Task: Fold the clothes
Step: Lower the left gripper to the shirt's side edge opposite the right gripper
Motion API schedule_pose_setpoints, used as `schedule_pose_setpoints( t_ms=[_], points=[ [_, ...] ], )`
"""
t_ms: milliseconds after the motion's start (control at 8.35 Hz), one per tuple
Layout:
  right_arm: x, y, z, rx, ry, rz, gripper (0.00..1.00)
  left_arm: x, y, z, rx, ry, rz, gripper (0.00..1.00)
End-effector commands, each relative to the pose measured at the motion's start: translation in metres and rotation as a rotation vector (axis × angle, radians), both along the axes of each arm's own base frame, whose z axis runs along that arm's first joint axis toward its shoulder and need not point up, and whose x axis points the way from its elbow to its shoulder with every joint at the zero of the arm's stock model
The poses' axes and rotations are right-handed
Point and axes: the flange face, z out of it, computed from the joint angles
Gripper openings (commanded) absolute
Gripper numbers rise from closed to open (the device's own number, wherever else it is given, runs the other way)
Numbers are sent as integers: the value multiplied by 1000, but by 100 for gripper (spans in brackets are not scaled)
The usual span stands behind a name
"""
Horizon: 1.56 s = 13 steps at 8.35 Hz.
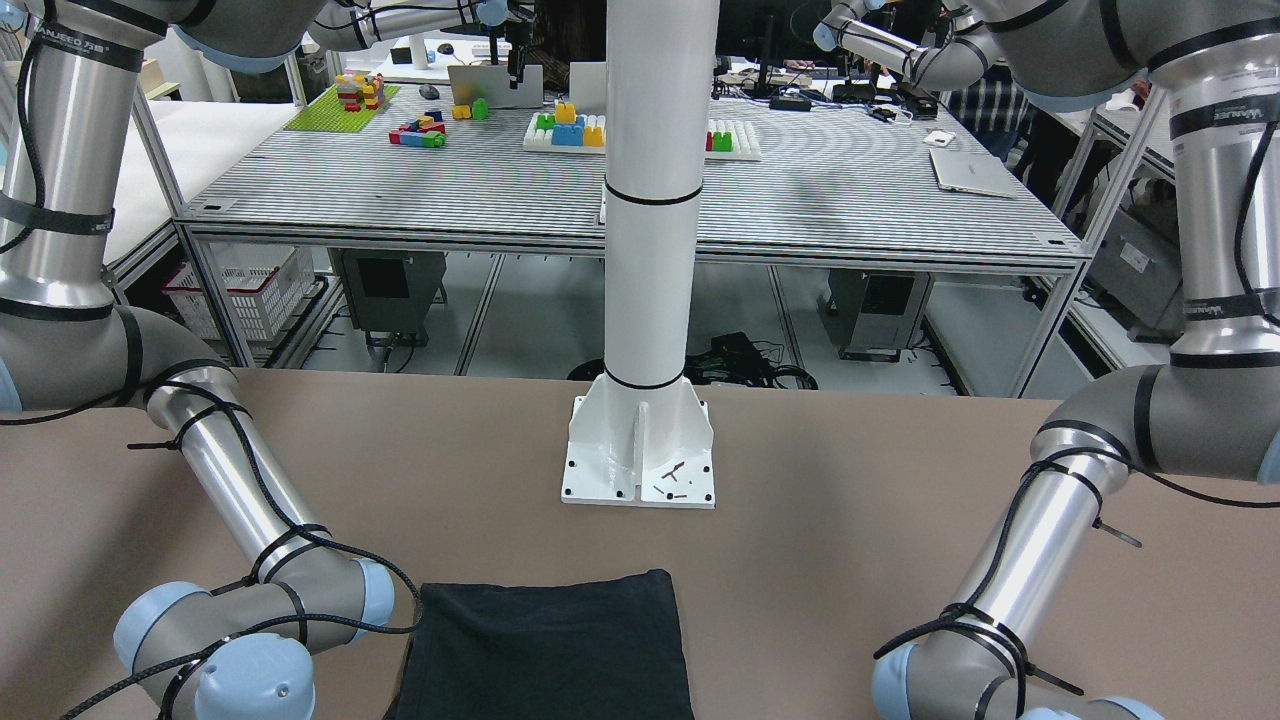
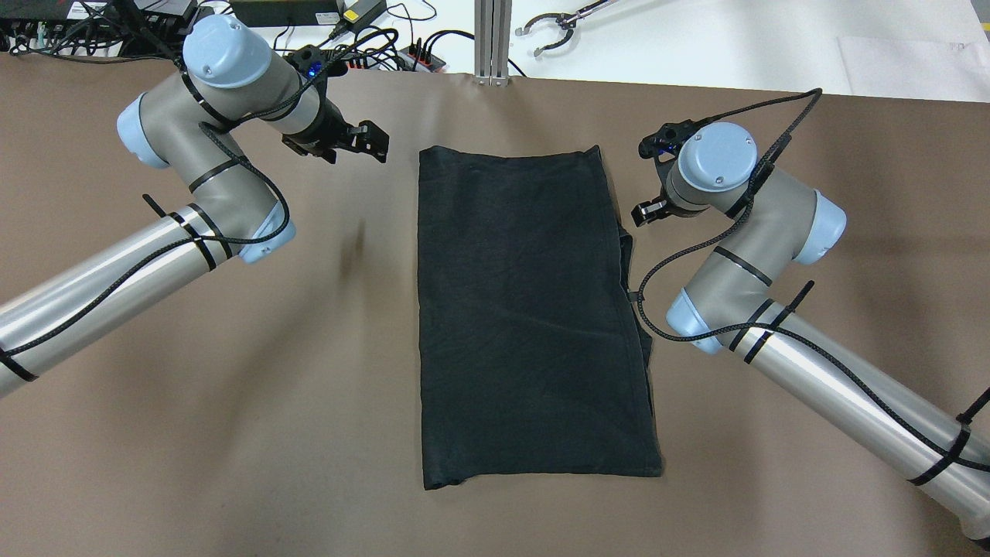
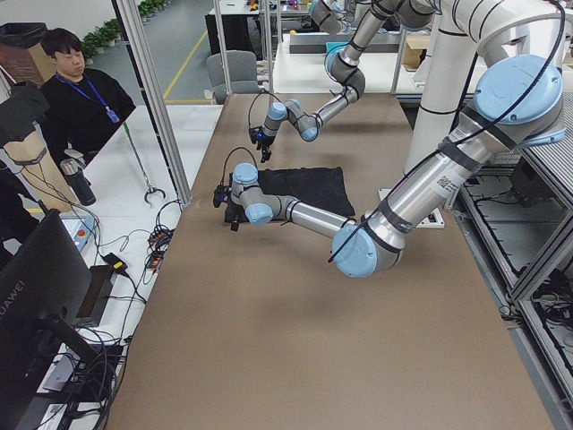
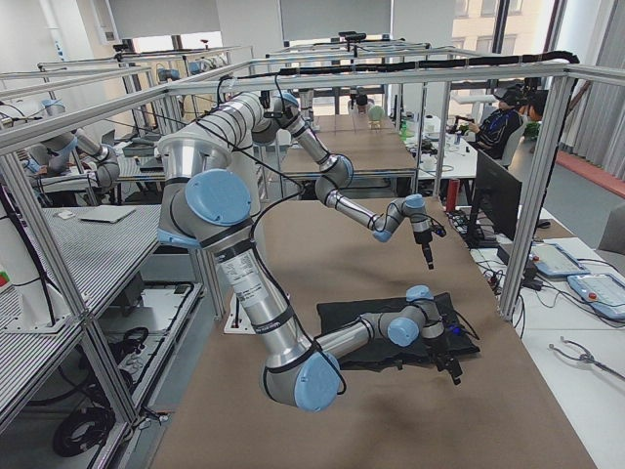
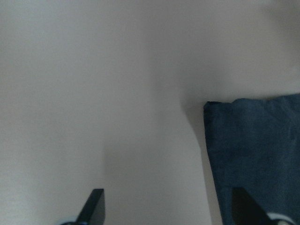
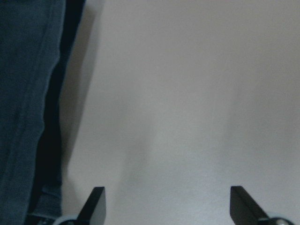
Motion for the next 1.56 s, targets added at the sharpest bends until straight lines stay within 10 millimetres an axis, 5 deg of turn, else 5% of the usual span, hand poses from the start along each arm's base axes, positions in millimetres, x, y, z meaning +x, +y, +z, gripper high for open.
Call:
schedule_pose_setpoints(
  t_ms=[0, 240, 479, 599, 838, 1078, 1437],
  points=[
    [0, 9, -25, -77, -145, 95, 94, 31, 70, 1, -75, 77, 22, 95],
    [9, 21, -44, -54, -197, 101, 94, 62, 133, -10, -142, 140, 31, 95],
    [11, 22, -46, -48, -203, 100, 94, 123, 185, -12, -157, 135, 22, 94],
    [11, 22, -46, -47, -202, 99, 94, 129, 191, -11, -155, 135, 23, 91],
    [11, 23, -43, -50, -200, 99, 94, 133, 193, -5, -166, 129, 24, 58],
    [13, 25, -44, -47, -202, 98, 94, 146, 206, -6, -163, 127, 45, 50],
    [14, 26, -41, -50, -199, 99, 94, 144, 206, -9, -160, 135, 40, 0]
  ],
)
